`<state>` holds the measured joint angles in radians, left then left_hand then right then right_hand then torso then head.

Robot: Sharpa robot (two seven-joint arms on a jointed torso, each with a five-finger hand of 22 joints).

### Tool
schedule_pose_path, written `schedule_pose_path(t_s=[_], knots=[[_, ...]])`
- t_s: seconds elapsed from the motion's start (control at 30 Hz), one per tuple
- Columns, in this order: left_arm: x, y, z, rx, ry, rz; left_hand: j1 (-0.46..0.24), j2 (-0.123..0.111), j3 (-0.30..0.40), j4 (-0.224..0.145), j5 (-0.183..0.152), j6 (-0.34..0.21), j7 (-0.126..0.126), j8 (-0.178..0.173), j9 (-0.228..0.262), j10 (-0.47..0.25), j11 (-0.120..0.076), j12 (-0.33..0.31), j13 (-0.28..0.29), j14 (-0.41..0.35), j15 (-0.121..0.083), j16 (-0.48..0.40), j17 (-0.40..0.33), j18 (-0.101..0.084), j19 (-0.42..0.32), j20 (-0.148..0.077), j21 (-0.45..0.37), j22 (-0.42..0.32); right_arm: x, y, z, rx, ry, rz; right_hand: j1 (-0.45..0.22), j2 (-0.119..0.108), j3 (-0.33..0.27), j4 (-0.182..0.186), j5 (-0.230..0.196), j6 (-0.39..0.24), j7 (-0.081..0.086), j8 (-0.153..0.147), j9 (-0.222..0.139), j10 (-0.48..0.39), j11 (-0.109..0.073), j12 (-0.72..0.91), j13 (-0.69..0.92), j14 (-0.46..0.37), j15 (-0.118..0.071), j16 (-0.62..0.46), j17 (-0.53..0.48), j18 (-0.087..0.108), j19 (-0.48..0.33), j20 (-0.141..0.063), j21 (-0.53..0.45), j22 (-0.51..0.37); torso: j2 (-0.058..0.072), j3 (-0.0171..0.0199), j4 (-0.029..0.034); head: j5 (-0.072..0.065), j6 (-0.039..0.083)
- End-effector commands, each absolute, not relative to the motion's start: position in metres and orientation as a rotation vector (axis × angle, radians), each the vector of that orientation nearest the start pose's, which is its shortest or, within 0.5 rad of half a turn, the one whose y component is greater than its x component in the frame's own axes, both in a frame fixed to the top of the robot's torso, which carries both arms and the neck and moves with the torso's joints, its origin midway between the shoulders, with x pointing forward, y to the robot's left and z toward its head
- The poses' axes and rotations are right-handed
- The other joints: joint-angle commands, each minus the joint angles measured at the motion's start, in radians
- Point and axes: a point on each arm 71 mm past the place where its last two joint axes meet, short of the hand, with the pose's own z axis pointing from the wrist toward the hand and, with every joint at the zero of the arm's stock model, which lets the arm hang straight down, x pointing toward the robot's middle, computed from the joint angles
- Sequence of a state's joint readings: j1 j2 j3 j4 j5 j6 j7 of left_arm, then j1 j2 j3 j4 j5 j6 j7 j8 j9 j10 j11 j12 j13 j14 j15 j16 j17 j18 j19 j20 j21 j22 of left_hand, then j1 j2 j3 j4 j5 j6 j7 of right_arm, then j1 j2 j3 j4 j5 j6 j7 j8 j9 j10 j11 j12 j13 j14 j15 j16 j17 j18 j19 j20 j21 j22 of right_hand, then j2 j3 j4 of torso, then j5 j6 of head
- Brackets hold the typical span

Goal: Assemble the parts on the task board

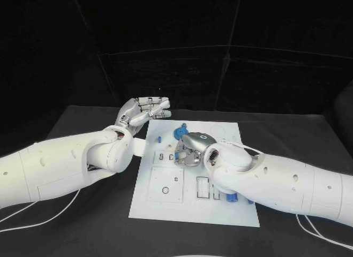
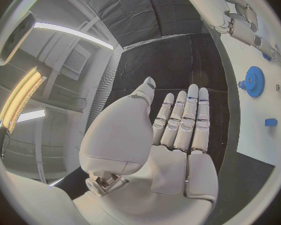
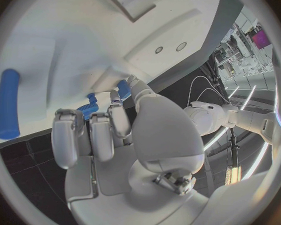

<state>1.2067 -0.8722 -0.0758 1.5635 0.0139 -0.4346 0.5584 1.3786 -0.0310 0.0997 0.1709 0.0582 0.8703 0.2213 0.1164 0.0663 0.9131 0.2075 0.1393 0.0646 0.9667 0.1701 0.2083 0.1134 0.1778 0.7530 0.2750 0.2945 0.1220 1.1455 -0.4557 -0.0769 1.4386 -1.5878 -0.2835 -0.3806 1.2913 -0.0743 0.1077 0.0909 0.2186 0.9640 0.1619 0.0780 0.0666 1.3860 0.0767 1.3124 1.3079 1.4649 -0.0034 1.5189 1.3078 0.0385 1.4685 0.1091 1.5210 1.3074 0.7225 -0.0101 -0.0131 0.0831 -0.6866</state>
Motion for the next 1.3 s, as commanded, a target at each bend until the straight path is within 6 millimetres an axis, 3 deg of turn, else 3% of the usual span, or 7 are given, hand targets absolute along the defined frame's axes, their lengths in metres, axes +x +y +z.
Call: schedule_pose_path(t_s=[0.03,0.3,0.67,0.77,0.93,1.03,1.3], knots=[[0.481,0.220,-0.173,-1.047,1.254,-1.523,0.004,0.004,-0.001,-0.006,-0.003,-0.004,0.038,-0.004,-0.001,0.000,0.002,-0.005,-0.001,-0.007,-0.002,-0.006,-0.001,0.004,0.004,0.004,-0.005,-0.001,0.462,-0.035,-0.217,-0.243,1.707,0.654,-0.018,-0.011,-0.017,0.018,0.000,-0.025,0.004,-0.009,0.000,-0.027,0.003,-0.029,-0.015,0.075,0.010,-0.008,0.125,-0.007,-0.002,0.009,-0.007,0.131,0.001,0.0000,-0.0004,-0.001,0.000],[0.482,0.220,-0.175,-1.050,1.272,-1.527,0.001,0.014,0.001,-0.017,-0.003,0.024,0.019,0.006,0.001,0.027,-0.015,0.004,0.001,0.065,-0.024,0.032,0.016,0.007,0.063,-0.014,0.026,0.009,0.456,-0.040,-0.208,-0.197,1.607,0.726,-0.003,-0.037,-0.090,0.083,0.018,-0.094,0.019,-0.007,0.002,-0.102,0.016,-0.125,-0.117,0.069,0.022,-0.021,0.103,-0.001,-0.021,0.020,-0.020,0.107,-0.001,0.0023,-0.0014,-0.001,0.004],[0.484,0.225,-0.185,-0.962,1.496,-1.434,-0.065,0.019,-0.050,0.022,-0.004,0.154,-0.057,0.030,0.004,0.293,-0.117,0.058,0.029,0.487,-0.156,0.246,0.201,0.007,0.380,-0.145,0.221,0.096,0.439,-0.081,-0.186,-0.293,1.607,0.890,0.097,-0.038,-0.199,0.198,-0.016,-0.194,0.022,0.000,0.002,-0.122,0.021,-0.126,-0.144,0.062,0.027,-0.036,0.080,0.014,-0.072,0.027,-0.054,0.043,-0.012,0.0023,-0.0034,0.001,0.008],[0.484,0.228,-0.187,-0.927,1.577,-1.368,-0.069,0.017,-0.066,0.031,-0.004,0.187,-0.081,0.033,0.007,0.369,-0.144,0.076,0.049,0.546,-0.181,0.428,0.389,0.007,0.433,-0.172,0.279,0.128,0.438,-0.096,-0.177,-0.274,1.639,0.908,0.116,-0.015,-0.201,0.191,-0.027,-0.170,0.020,0.019,0.008,-0.123,0.018,-0.123,-0.144,0.057,0.024,-0.047,0.061,0.022,-0.099,0.024,-0.073,0.009,-0.018,0.0047,-0.0070,0.006,0.007],[0.488,0.231,-0.188,-0.798,1.793,-1.161,-0.071,-0.004,-0.113,0.047,0.003,0.244,-0.124,0.046,0.033,0.465,-0.178,0.172,0.165,0.565,-0.219,1.045,1.053,0.002,0.502,-0.216,0.459,0.241,0.443,-0.128,-0.155,-0.165,1.676,0.934,0.148,0.020,-0.211,0.182,-0.009,-0.105,0.014,0.062,0.018,-0.122,0.013,-0.122,-0.152,0.045,0.018,-0.078,0.012,0.033,-0.133,0.019,-0.101,-0.039,-0.035,0.0141,-0.0079,0.008,0.001],[0.490,0.230,-0.189,-0.707,1.938,-1.022,-0.106,0.012,-0.130,0.082,-0.003,0.243,-0.122,0.059,0.046,0.459,-0.187,0.228,0.220,0.567,-0.218,1.138,1.165,-0.013,0.519,-0.218,0.565,0.368,0.450,-0.147,-0.143,-0.063,1.668,0.937,0.162,0.041,-0.229,0.182,0.005,-0.103,0.009,0.069,0.013,-0.177,0.009,-0.196,-0.233,0.016,0.012,-0.153,-0.096,0.052,-0.197,0.012,-0.158,-0.131,-0.044,0.0178,-0.0102,0.013,-0.003],[0.504,0.224,-0.195,-0.504,2.164,-0.671,-0.137,0.047,-0.186,0.118,-0.006,0.261,-0.161,0.210,0.159,0.446,-0.224,0.753,0.716,0.602,-0.244,1.354,1.445,-0.076,0.616,-0.241,0.948,0.870,0.472,-0.191,-0.126,0.188,1.613,0.916,0.184,0.060,-0.262,0.178,0.025,-0.108,0.007,0.077,0.007,-0.221,0.004,-0.263,-0.314,-0.003,0.007,-0.242,-0.198,0.068,-0.243,0.006,-0.223,-0.220,-0.063,0.0245,-0.0130,0.015,-0.013]])
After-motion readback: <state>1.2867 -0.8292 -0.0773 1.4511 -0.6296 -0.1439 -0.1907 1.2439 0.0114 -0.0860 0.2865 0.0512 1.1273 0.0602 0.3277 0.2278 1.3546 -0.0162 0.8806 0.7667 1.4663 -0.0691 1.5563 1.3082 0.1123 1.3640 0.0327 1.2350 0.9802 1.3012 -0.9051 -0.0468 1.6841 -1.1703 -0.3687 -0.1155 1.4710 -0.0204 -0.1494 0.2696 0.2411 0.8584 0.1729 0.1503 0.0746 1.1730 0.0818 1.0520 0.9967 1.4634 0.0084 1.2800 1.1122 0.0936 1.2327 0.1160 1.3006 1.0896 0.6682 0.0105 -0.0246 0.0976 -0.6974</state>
